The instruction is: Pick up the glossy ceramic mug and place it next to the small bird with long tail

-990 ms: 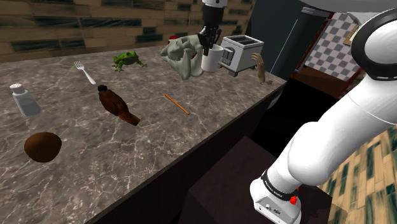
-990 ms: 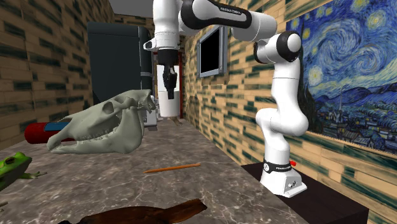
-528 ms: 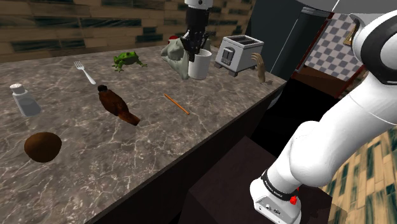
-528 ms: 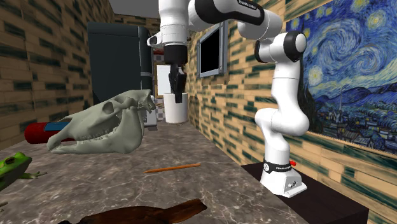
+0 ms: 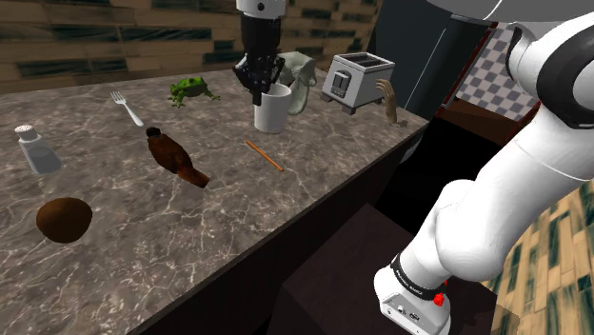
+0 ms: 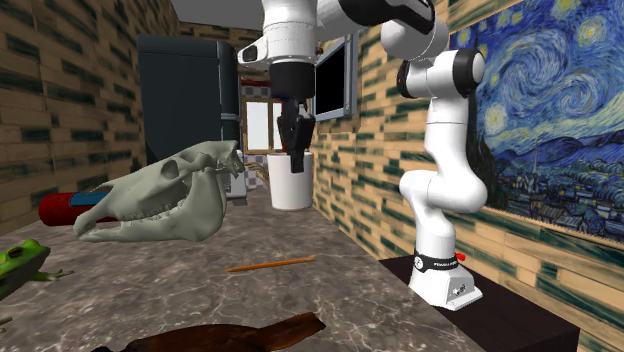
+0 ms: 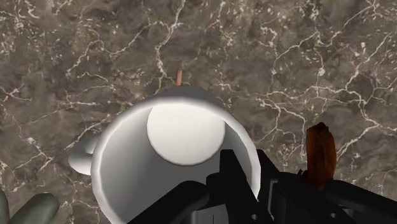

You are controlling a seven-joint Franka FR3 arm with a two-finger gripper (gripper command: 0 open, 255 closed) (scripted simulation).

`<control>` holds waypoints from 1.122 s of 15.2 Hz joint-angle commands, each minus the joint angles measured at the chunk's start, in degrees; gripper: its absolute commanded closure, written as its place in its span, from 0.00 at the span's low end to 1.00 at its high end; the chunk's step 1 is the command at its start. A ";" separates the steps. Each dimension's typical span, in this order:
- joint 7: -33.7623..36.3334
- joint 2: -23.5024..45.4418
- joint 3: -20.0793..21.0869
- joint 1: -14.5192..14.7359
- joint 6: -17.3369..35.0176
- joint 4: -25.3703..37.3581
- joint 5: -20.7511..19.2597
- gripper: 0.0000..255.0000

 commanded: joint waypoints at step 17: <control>24.02 20.85 10.94 13.63 -3.22 22.87 -3.79 1.00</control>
